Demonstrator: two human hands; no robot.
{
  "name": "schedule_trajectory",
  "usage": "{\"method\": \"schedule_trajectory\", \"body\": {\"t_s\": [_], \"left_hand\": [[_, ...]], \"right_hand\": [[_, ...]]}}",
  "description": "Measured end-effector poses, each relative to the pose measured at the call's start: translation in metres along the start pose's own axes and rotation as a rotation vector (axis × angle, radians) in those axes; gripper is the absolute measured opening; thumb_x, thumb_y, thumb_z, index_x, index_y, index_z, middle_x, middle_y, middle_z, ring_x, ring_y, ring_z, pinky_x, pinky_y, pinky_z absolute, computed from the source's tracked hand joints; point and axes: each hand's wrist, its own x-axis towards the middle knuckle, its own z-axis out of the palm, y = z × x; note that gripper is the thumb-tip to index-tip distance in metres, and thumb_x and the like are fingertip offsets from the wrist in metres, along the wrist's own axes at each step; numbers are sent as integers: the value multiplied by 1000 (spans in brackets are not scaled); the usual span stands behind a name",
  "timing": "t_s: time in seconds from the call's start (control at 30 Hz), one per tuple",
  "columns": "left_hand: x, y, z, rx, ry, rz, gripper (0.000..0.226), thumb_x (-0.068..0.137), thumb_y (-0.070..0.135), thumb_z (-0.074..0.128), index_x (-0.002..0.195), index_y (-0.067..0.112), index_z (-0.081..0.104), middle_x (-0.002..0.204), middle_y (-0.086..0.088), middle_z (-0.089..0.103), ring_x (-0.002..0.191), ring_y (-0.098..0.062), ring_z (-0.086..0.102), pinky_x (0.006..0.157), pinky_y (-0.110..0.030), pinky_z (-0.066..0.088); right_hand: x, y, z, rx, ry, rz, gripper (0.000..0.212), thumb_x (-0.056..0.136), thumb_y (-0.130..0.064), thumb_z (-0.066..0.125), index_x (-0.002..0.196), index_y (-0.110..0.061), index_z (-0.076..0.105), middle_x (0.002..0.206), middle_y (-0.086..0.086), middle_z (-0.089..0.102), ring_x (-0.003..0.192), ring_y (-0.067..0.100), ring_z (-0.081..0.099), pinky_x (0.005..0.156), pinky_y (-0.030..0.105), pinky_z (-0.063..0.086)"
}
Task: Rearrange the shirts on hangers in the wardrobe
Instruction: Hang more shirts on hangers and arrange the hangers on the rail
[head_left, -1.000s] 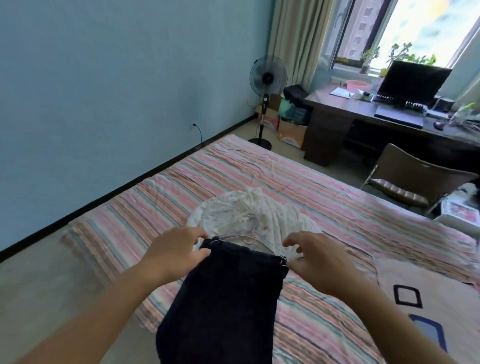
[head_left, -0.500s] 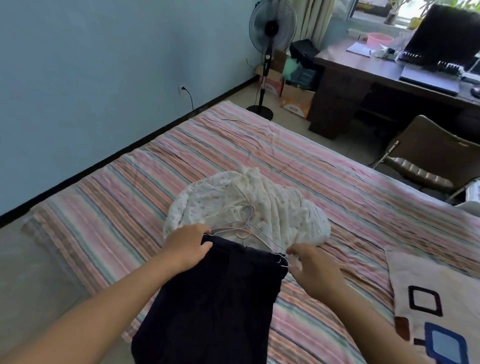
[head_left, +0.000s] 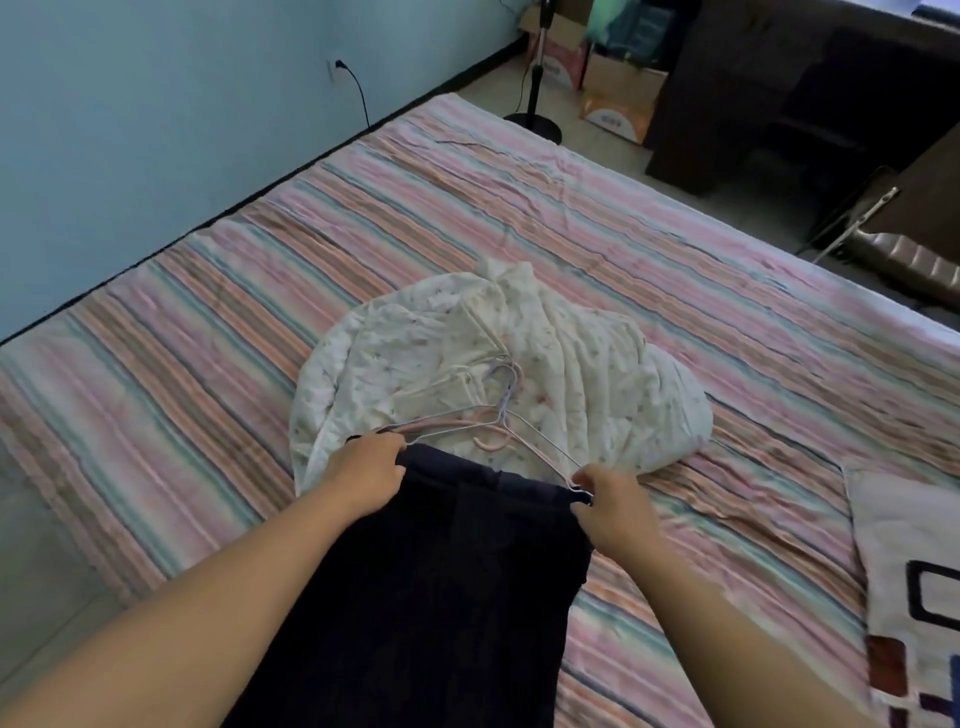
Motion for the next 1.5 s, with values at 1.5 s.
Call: {"method": "schedule_trajectory", "body": {"t_s": [1.5], "left_hand": [[-249,-56,-139,-803,380,134,26,76,12,84,70,36,77,70,-4,72,62,-14,65,60,-18,48]], "right_hand": [[-207,-105,-87,56,409,-401,26,90,-31,69,68,-26,56,63,-12,56,72,4,51,65,25,37]]}}
